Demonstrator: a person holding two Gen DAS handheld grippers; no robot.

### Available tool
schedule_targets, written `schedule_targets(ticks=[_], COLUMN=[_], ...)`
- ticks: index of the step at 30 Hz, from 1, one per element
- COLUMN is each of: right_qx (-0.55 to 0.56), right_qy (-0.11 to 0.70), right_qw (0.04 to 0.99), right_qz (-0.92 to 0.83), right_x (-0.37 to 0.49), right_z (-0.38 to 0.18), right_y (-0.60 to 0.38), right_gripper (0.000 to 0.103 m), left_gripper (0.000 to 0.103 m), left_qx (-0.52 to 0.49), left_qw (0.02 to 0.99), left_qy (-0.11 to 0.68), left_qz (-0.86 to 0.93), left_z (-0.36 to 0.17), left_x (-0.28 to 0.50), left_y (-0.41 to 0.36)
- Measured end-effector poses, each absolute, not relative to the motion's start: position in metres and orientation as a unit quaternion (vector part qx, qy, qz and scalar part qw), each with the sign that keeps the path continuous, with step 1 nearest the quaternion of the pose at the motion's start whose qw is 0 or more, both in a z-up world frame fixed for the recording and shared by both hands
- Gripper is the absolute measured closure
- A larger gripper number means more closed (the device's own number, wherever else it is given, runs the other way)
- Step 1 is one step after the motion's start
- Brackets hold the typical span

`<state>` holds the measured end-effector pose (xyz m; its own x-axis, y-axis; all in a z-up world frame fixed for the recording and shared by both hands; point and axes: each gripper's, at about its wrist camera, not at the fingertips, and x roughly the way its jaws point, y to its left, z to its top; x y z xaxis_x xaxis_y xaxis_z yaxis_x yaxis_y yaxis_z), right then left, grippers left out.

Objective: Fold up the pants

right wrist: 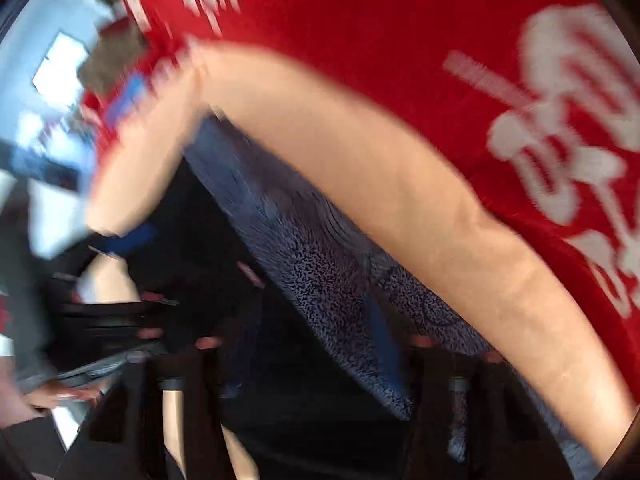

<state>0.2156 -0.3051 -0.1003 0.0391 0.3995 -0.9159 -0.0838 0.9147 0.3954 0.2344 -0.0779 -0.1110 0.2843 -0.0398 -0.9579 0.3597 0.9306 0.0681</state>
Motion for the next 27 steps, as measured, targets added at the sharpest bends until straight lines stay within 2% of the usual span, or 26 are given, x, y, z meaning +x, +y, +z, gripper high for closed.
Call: schedule_targets(ticks=[1,6,7,8,9,12,13,14,16,21,27], right_qx=[0.119,0.165,0.17,0.168,0.161,0.19,0.2,0.203,0.206,0.264,0.288], right_qy=[0.678,0.636,0.639,0.646,0.658,0.644,0.634,0.627,0.616,0.602,0.635], right_qw=[0.705,0.739,0.736,0.731,0.723,0.731,0.738,0.742,0.75,0.745,0.716], right_qz=[0.169,0.147,0.145,0.143,0.133,0.117,0.12,0.122,0.126,0.109,0.047], right_x=[0.219,0.24,0.247,0.251,0.253,0.247,0.241,0.232,0.217,0.154,0.069], right_z=[-0.104,-0.085,-0.091,-0.098,-0.109,-0.105,-0.097,-0.091,-0.075,-0.041,-0.049], right_y=[-0.302,-0.313,-0.312,-0.31,-0.308,-0.314,-0.32,-0.328,-0.34,-0.38,-0.394], right_gripper=[0.1,0.1,0.1,0.1,0.1,0.096,0.086,0.069,0.056,0.056,0.056], left_gripper=[0.029,0.029,0.024,0.015,0.012,0.012,0.012,0.012,0.012,0.012,0.012], left_qx=[0.134,0.121,0.118,0.119,0.121,0.117,0.121,0.124,0.135,0.136,0.205], left_qw=[0.789,0.793,0.792,0.794,0.795,0.791,0.791,0.794,0.796,0.786,0.764], left_qy=[0.586,0.586,0.588,0.587,0.586,0.594,0.592,0.586,0.579,0.582,0.589], left_qz=[-0.127,-0.113,-0.111,-0.106,-0.099,-0.094,-0.094,-0.104,-0.118,-0.16,-0.165], left_z=[-0.11,-0.111,-0.116,-0.119,-0.121,-0.117,-0.114,-0.108,-0.102,-0.094,-0.133], left_x=[0.234,0.246,0.249,0.254,0.256,0.26,0.259,0.258,0.254,0.233,0.211], left_y=[-0.077,-0.065,-0.061,-0.058,-0.056,-0.056,-0.057,-0.06,-0.069,-0.098,-0.126])
